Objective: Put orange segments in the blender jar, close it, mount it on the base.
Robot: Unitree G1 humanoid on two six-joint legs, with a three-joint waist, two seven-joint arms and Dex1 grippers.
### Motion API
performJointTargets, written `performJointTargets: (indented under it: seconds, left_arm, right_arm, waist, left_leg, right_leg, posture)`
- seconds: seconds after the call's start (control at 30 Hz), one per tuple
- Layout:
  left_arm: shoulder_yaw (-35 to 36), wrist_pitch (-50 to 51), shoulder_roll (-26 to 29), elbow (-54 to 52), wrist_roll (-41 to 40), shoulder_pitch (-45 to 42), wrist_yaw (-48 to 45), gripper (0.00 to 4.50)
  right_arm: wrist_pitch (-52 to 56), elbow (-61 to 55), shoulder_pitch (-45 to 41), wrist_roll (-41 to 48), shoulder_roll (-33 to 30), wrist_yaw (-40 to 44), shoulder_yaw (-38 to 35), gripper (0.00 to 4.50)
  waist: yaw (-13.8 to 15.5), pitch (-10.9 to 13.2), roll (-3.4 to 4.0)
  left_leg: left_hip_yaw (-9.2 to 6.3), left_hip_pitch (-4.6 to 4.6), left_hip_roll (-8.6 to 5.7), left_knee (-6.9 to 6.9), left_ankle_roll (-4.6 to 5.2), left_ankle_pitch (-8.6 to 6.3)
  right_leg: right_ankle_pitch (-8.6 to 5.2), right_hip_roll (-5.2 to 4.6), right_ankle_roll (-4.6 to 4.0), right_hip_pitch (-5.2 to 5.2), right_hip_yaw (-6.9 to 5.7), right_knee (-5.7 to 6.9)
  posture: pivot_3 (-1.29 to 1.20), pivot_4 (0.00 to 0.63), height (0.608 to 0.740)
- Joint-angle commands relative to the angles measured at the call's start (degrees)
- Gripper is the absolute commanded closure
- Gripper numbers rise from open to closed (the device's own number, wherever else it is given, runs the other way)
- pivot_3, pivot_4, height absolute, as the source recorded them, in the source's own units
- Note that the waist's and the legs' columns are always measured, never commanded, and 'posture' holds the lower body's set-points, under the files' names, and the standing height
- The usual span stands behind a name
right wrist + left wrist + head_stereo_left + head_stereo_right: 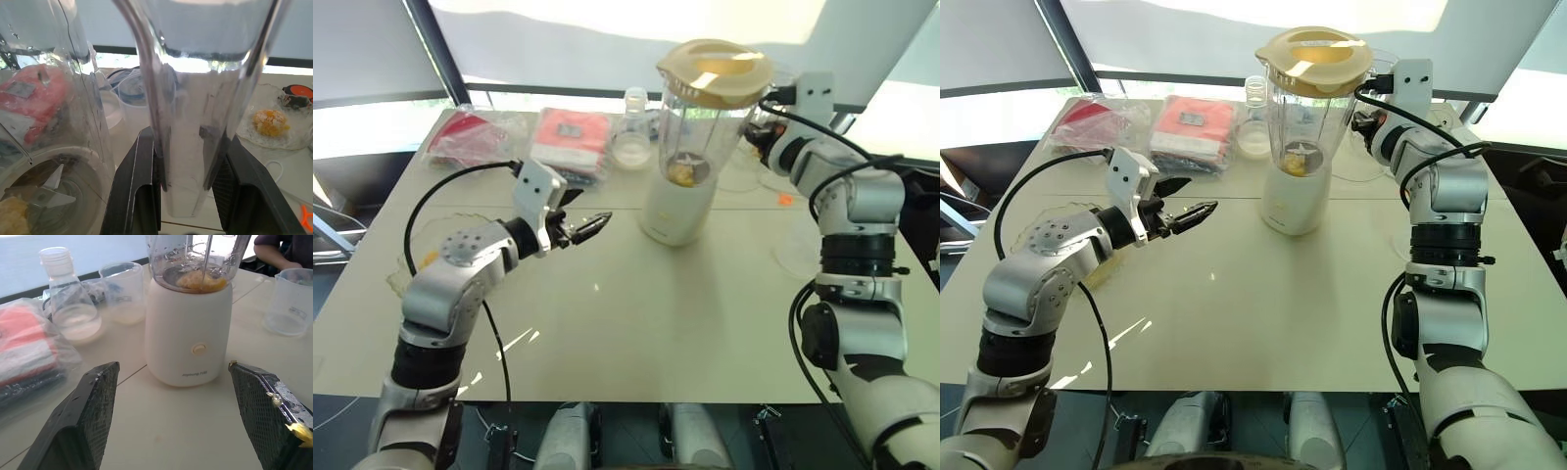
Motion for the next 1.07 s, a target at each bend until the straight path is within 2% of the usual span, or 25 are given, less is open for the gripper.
performJointTargets:
  seconds: [0.03, 0.1, 0.13, 0.17, 0.3, 0.33, 0.63, 0.83, 0.97, 1.07]
  left_arm:
    - [0.18, -1.58, -0.1, -1.15, 0.19, 0.05, 0.05, 0.81]
    - [0.13, -1.7, -0.17, -1.14, 0.28, 0.1, -0.01, 0.81]
    - [0.06, -1.83, -0.19, -1.08, 0.38, 0.13, -0.09, 0.75]
    - [0.01, -1.92, -0.22, -1.03, 0.46, 0.14, -0.15, 0.75]
    - [0.07, -2.22, -0.16, -1.02, 0.62, 0.34, -0.31, 0.75]
    - [0.12, -2.27, -0.13, -1.03, 0.63, 0.41, -0.35, 0.75]
    - [1.51, -3.04, 0.4, -0.37, 0.11, 0.42, -1.4, 0.75]
    - [4.62, -1.26, 2.53, 0.75, -2.77, 1.56, -3.83, 0.75]
    - [5.55, 1.14, 4.27, -0.3, -5.57, 4.62, -5.52, 0.75]
    - [5.31, 2.49, 5.33, -1.7, -6.68, 7.7, -6.23, 0.75]
  right_arm:
    - [2.75, -0.86, 0.87, -0.12, 0.65, 0.48, 1.53, 3.69]
    - [3.07, -1.46, 1.09, -0.2, 0.68, 0.35, 1.51, 3.69]
    - [3.56, -2.18, 1.4, -0.32, 0.69, 0.02, 1.48, 2.66]
    - [3.98, -2.71, 1.6, -0.42, 0.7, -0.21, 1.44, 2.28]
    - [7.08, -7.34, 4.04, -0.29, 0.75, -1.86, 0.31, 0.26]
    - [7.72, -8.68, 4.81, -0.35, 0.71, -2.19, 0.13, 0.11]
    - [14.56, -26.94, 16.43, -1.6, -1.85, -3.22, 1.1, 0.11]
    - [19.5, -45.38, 27.76, 1.64, -4.08, -0.36, -3.52, 0.11]
    - [12.88, -57.65, 41.79, 7.13, -4.33, 7.78, -8.81, 0.11]
    - [1.76, -62.99, 53.92, 7.23, -3.24, 12.01, -10.38, 0.11]
  waist:
    - [0.0, 0.0, 0.0]
    - [0.0, 0.0, 0.0]
    - [-0.02, -0.01, -0.01]
    - [-0.02, -0.01, -0.02]
    - [0.06, 0.01, 0.02]
    - [0.05, 0.01, 0.02]
    - [0.39, 0.01, 0.01]
    - [0.31, 0.01, 0.0]
    - [0.36, 0.01, 0.0]
    - [0.41, 0.0, -0.02]
  left_leg:
    - [-0.01, 0.0, 0.0, 0.0, 0.0, 0.0]
    - [-0.01, 0.0, 0.0, 0.0, 0.0, 0.0]
    - [-0.01, 0.0, 0.0, 0.0, 0.0, 0.0]
    - [-0.01, 0.0, 0.0, -0.01, 0.0, 0.0]
    - [0.0, -0.05, 0.0, -0.01, 0.0, 0.0]
    - [-0.01, -0.05, 0.0, -0.01, 0.0, 0.0]
    - [-0.08, -0.08, -0.01, -0.01, 0.0, 0.0]
    - [-0.14, -0.09, -0.01, -0.01, 0.01, 0.0]
    - [-0.18, -0.06, 0.0, -0.03, 0.02, -0.01]
    - [-0.22, -0.05, 0.0, -0.04, 0.03, -0.02]
  right_leg:
    - [0.0, 0.0, 0.0, 0.0, 0.0, 0.0]
    - [0.0, 0.0, 0.0, -0.01, 0.0, 0.0]
    - [0.0, 0.0, 0.0, -0.01, 0.0, 0.0]
    - [0.0, 0.0, 0.0, 0.0, 0.0, -0.01]
    - [0.0, -0.02, 0.0, -0.04, 0.01, -0.01]
    - [0.0, -0.02, 0.0, -0.05, 0.01, -0.01]
    - [0.0, -0.02, 0.0, -0.06, 0.0, -0.02]
    - [0.0, -0.01, 0.0, -0.07, 0.0, -0.06]
    - [-0.01, 0.01, 0.0, -0.04, -0.02, -0.06]
    - [-0.02, 0.01, 0.01, 0.0, -0.04, -0.11]
  posture:
    - [0.0, 0.15, 0.74]
    - [0.0, 0.15, 0.74]
    - [0.0, 0.15, 0.74]
    - [0.0, 0.15, 0.74]
    - [0.0, 0.15, 0.74]
    - [0.0, 0.15, 0.74]
    - [0.0, 0.15, 0.74]
    - [0.0, 0.15, 0.74]
    - [0.0, 0.15, 0.74]
    - [0.0, 0.15, 0.74]
